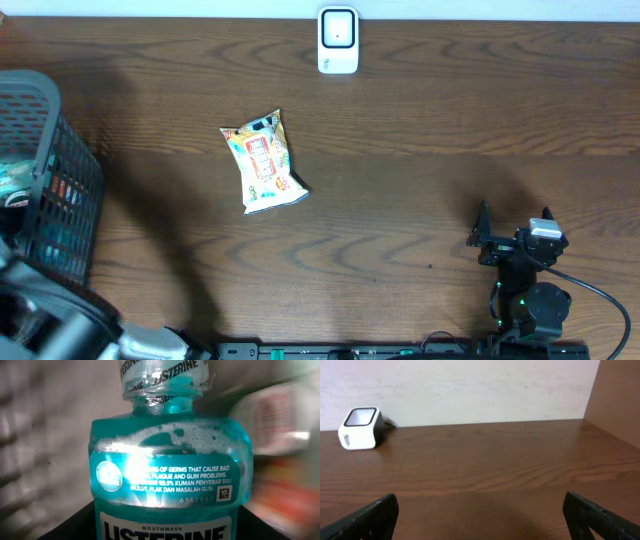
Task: Scan the item barcode
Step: 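Grasp the blue Listerine bottle with the left gripper and lift, then place the Listerine bottle upright beside the wipes packet and release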
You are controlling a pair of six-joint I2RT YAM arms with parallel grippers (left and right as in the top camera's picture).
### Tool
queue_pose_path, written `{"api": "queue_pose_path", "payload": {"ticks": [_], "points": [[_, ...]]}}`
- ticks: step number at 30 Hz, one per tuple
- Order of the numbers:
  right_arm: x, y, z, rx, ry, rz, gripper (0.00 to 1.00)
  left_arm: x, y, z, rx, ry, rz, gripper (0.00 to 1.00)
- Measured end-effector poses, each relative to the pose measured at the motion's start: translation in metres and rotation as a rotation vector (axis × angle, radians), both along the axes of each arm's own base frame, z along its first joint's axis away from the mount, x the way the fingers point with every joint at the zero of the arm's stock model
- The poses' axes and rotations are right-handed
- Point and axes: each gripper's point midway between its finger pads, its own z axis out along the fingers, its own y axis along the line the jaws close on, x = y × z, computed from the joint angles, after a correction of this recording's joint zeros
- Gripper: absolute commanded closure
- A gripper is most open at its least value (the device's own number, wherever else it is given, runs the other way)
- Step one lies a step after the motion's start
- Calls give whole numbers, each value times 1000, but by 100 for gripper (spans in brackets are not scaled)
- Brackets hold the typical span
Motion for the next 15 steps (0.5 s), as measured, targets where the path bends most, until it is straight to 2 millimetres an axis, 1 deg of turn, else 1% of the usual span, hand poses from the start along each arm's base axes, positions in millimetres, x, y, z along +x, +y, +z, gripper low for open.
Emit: {"api": "queue_pose_path", "payload": {"ticks": [2,4,5,7,10,13,15], "points": [[0,0,0,0,0,0,1,6,3,40,102,-96,-4,65],[0,0,0,0,0,0,1,9,3,85,212,-192,-9,64],[0,0,0,0,0,0,1,9,2,103,256,-229,-9,64],[0,0,0,0,0,0,1,10,-2,134,328,-306,-17,63],[0,0,0,0,0,0,1,14,-12,175,400,-443,-21,62],[0,0,0,0,0,0,1,27,-25,218,448,-634,-43,62],[0,0,0,0,1,0,1,40,-36,254,477,-795,-93,62]]}}
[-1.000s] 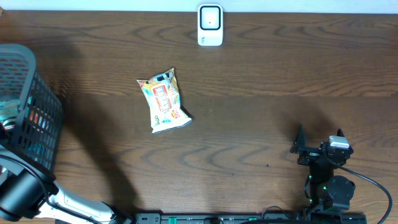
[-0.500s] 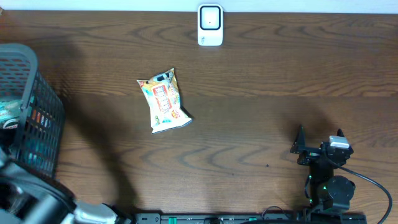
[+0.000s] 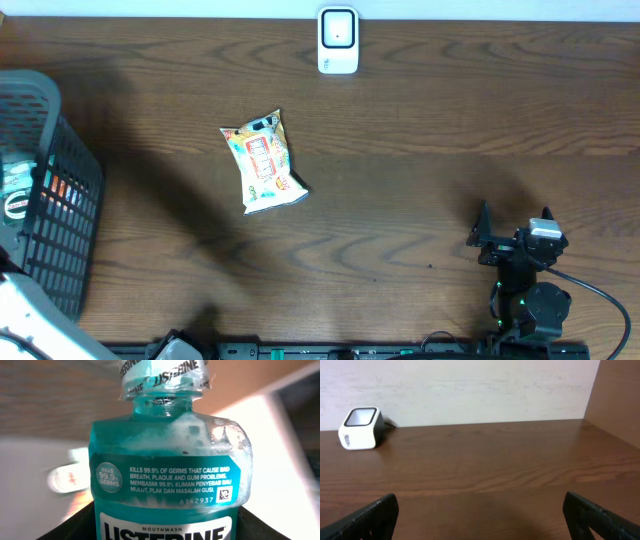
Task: Scan the item barcode
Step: 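Place the Listerine bottle upright beside the wipes packet and release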
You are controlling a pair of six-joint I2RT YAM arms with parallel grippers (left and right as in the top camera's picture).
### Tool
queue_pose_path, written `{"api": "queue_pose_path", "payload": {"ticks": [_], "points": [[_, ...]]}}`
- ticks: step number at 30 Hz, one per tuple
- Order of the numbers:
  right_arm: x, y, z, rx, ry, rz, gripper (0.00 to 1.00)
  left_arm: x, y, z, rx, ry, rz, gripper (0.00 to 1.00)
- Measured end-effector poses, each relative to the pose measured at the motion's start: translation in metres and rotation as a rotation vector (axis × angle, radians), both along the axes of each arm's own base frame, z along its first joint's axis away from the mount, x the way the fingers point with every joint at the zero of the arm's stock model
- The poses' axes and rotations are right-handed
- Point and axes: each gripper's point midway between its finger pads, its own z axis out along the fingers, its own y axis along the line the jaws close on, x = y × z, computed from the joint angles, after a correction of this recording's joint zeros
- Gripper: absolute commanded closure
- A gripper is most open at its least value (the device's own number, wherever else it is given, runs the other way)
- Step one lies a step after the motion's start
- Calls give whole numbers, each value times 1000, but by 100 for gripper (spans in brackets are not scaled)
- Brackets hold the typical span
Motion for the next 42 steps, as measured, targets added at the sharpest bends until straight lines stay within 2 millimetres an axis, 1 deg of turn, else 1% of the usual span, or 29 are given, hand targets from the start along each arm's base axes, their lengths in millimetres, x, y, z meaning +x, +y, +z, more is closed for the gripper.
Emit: {"api": "queue_pose_path", "payload": {"ticks": [1,2,3,5,6,7,9,10,12,14,15,16,19,20,21,22,24,25,28,31,35,38,40,42], "points": [[0,0,0,0,0,0,1,8,-9,19,21,-77,-53,62],[0,0,0,0,0,0,1,13,-17,31,31,-127,-98,62],[0,0,0,0,0,0,1,23,-29,47,47,-190,-167,62],[0,0,0,0,0,0,1,42,-58,70,67,-278,-317,62],[0,0,0,0,-1,0,1,53,-77,76,68,-303,-403,62],[0,0,0,0,0,0,1,65,-102,77,50,-314,-508,62],[0,0,0,0,-1,0,1,84,-148,73,12,-310,-684,62],[0,0,0,0,-1,0,1,92,-172,69,-4,-301,-769,62],[0,0,0,0,-1,0,1,106,-226,56,-36,-266,-951,62],[0,0,0,0,-1,0,1,115,-271,41,-65,-221,-1091,62],[0,0,0,0,-1,0,1,118,-296,31,-83,-187,-1164,62],[0,0,0,0,-1,0,1,121,-319,19,-95,-150,-1223,62],[0,0,0,0,-1,1,1,125,-378,-22,-114,-11,-1358,62],[0,0,0,0,0,0,1,125,-392,-37,-115,40,-1384,62],[0,0,0,0,0,0,1,126,-403,-48,-110,79,-1402,62],[0,0,0,0,0,1,1,126,-421,-72,-101,162,-1426,62],[0,0,0,0,-1,0,1,127,-439,-108,-68,292,-1430,62],[0,0,0,0,0,0,1,126,-449,-131,-44,378,-1431,62],[0,0,0,0,0,0,1,122,-467,-189,27,583,-1419,62],[0,0,0,0,0,0,1,118,-476,-239,79,743,-1408,62],[0,0,0,0,0,0,1,114,-482,-284,121,874,-1404,62],[0,0,0,0,-1,0,1,109,-483,-309,128,945,-1401,62],[0,0,0,0,0,0,1,107,-483,-320,133,979,-1399,62],[0,0,0,0,-1,0,1,106,-482,-327,133,997,-1397,62]]}}
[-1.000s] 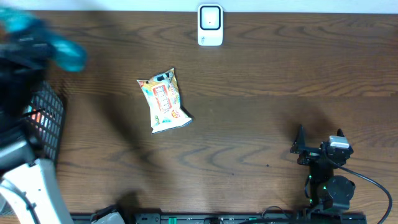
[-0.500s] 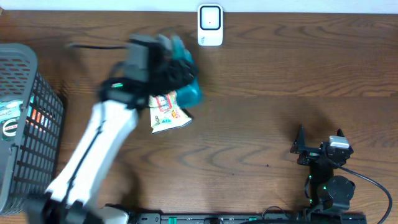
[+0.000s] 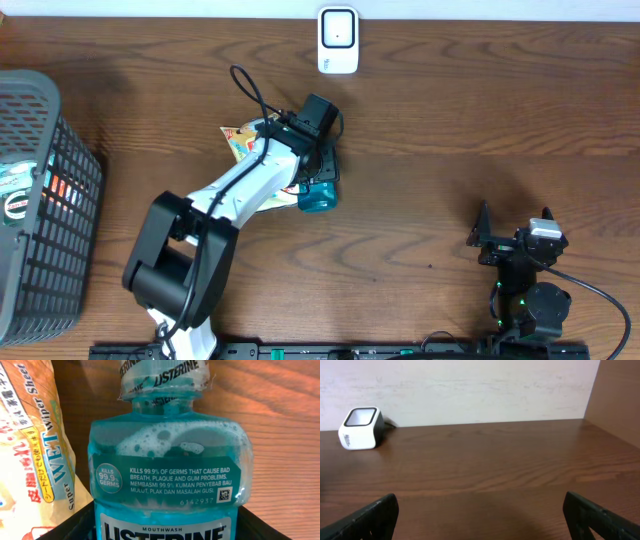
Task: Scan the item barcode
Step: 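Place the Listerine bottle upright beside the wipes packet and release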
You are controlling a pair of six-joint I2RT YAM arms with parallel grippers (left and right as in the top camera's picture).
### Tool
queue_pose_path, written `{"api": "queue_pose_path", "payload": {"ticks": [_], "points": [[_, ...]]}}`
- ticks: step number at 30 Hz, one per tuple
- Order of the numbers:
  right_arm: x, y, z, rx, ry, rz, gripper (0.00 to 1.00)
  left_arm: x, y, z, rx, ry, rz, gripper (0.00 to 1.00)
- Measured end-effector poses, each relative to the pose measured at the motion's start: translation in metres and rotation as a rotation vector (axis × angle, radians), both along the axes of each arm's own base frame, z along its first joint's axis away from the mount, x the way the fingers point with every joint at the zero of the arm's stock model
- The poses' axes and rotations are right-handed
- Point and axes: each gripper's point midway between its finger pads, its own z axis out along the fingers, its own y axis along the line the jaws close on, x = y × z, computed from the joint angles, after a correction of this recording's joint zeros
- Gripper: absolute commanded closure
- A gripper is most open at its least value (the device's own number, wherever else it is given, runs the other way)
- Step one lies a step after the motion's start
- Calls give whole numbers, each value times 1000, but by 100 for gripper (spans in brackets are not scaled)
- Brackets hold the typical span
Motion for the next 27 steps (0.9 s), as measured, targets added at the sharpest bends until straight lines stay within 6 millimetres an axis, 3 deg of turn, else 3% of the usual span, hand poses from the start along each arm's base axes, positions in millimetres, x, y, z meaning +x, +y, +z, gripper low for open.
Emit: {"api": "queue_pose_path", "payload": {"ticks": [7,15,16,17,18,19,21,23,25,27], "points": [[0,0,0,0,0,0,1,-3,0,-4,9,5,-4,62],[0,0,0,0,0,0,1,-36,0,-29,56,70,-48,61],[0,0,0,0,0,0,1,-38,-1,-30,62,70,-54,58],[0,0,0,0,0,0,1,-40,-2,-31,68,69,-61,47],[0,0,0,0,0,0,1,-41,-3,-31,71,67,-66,30],[0,0,0,0,0,0,1,-42,-5,-31,75,66,-71,22],[0,0,0,0,0,0,1,-44,-6,-31,85,63,-75,18],[0,0,0,0,0,0,1,-46,-3,-30,107,69,-87,4],[0,0,0,0,0,0,1,-45,-1,-21,123,64,-105,0],[0,0,0,0,0,0,1,-37,-3,1,132,26,-149,2]]}}
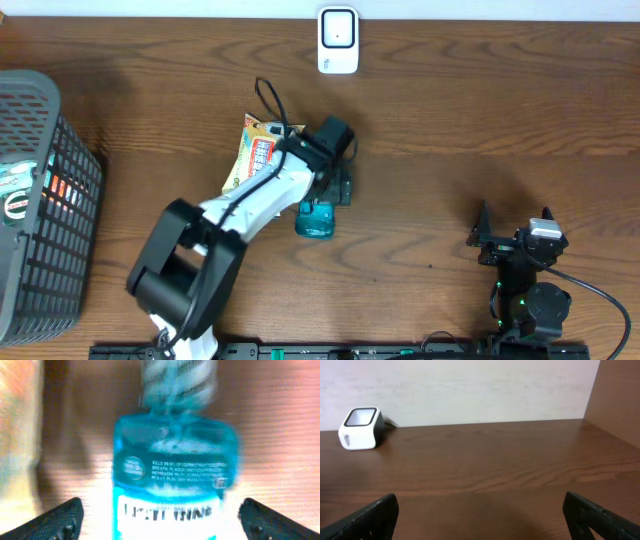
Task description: Scan the item barcode
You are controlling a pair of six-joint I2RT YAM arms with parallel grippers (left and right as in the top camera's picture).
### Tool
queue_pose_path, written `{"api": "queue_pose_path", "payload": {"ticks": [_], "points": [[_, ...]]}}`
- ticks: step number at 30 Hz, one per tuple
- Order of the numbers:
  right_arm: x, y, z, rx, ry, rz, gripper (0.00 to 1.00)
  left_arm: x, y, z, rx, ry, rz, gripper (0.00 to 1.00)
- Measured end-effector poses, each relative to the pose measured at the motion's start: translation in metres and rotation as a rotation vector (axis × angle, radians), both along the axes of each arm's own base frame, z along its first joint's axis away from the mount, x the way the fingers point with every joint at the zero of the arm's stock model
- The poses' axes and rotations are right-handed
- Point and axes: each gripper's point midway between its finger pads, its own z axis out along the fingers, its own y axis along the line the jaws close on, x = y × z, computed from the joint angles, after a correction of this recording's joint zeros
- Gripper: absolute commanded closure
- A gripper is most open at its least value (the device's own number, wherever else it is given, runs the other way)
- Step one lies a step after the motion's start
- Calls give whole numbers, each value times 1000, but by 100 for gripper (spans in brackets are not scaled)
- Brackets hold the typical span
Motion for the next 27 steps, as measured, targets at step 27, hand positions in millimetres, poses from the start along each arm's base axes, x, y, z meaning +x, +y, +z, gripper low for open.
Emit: {"api": "queue_pose_path", "payload": {"ticks": [27], "points": [[0,0,0,0,0,0,1,-61,403,338,338,-722,1182,2]]}}
